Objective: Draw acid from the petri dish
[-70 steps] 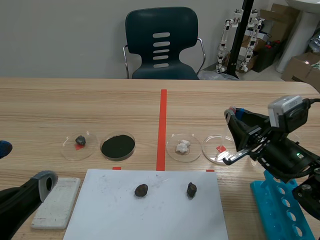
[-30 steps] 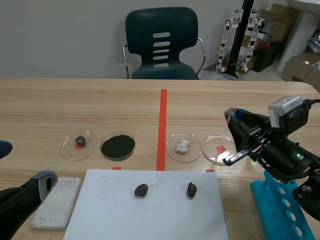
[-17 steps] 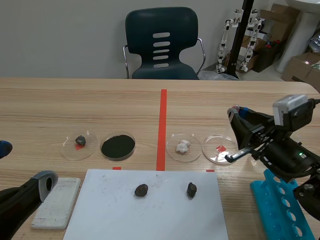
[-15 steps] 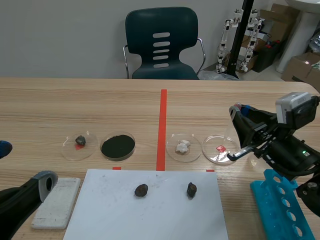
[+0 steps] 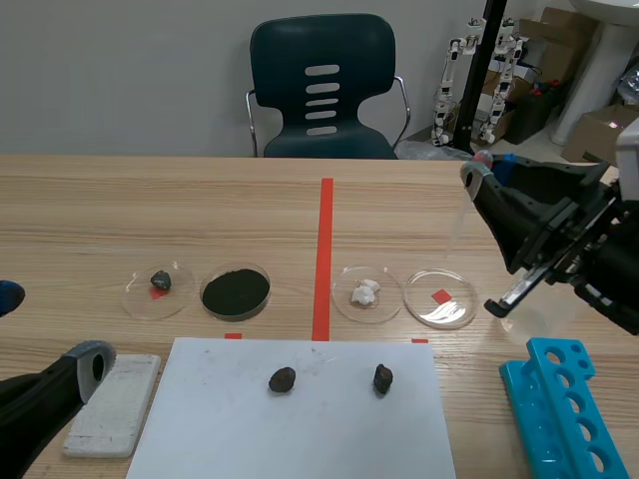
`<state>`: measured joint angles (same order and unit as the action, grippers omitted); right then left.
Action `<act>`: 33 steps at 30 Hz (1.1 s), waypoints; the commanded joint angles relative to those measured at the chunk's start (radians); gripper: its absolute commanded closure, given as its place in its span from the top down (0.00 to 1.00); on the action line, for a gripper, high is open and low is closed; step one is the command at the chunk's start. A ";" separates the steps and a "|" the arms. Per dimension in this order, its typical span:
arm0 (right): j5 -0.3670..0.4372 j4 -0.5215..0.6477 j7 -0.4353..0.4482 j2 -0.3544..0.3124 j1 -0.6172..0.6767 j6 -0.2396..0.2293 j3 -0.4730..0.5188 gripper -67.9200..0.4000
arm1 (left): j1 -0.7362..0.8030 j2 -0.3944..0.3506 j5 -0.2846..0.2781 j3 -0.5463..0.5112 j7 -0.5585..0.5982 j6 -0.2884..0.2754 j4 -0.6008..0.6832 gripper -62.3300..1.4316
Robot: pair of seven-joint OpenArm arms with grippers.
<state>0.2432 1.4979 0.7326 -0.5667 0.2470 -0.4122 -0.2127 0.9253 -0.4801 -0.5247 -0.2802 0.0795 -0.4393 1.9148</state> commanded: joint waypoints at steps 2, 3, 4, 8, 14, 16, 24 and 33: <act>0.036 0.087 -0.026 -0.034 0.077 0.000 0.031 0.09 | 0.002 0.000 -0.011 -0.008 0.014 -0.001 0.016 1.00; 0.041 0.122 -0.045 -0.040 0.113 0.000 0.044 0.09 | 0.002 0.000 -0.011 -0.008 0.014 -0.001 0.016 1.00; 0.042 0.155 -0.058 -0.041 0.150 -0.001 0.060 0.09 | 0.002 0.000 -0.011 -0.008 0.014 -0.001 0.016 1.00; 0.042 0.272 -0.077 -0.042 0.302 -0.008 0.139 0.09 | 0.002 0.000 -0.011 -0.008 0.014 -0.001 0.016 1.00; 0.041 0.389 -0.076 -0.042 0.501 -0.138 0.271 0.09 | 0.002 0.000 -0.011 -0.008 0.014 -0.001 0.016 1.00; 0.035 0.415 -0.072 -0.036 0.558 -0.175 0.320 0.09 | 0.002 0.000 -0.011 -0.008 0.014 -0.001 0.016 1.00; 0.027 0.467 -0.053 0.064 0.691 -0.333 0.521 0.09 | 0.002 0.000 -0.011 -0.008 0.014 -0.001 0.016 1.00; -0.042 0.467 0.010 0.265 0.701 -0.333 0.589 0.09 | 0.002 0.000 -0.011 -0.008 0.014 -0.001 0.016 1.00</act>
<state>0.1909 1.9549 0.7269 -0.3054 0.9588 -0.7376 0.3779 0.9249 -0.4801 -0.5247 -0.2802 0.0795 -0.4393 1.9148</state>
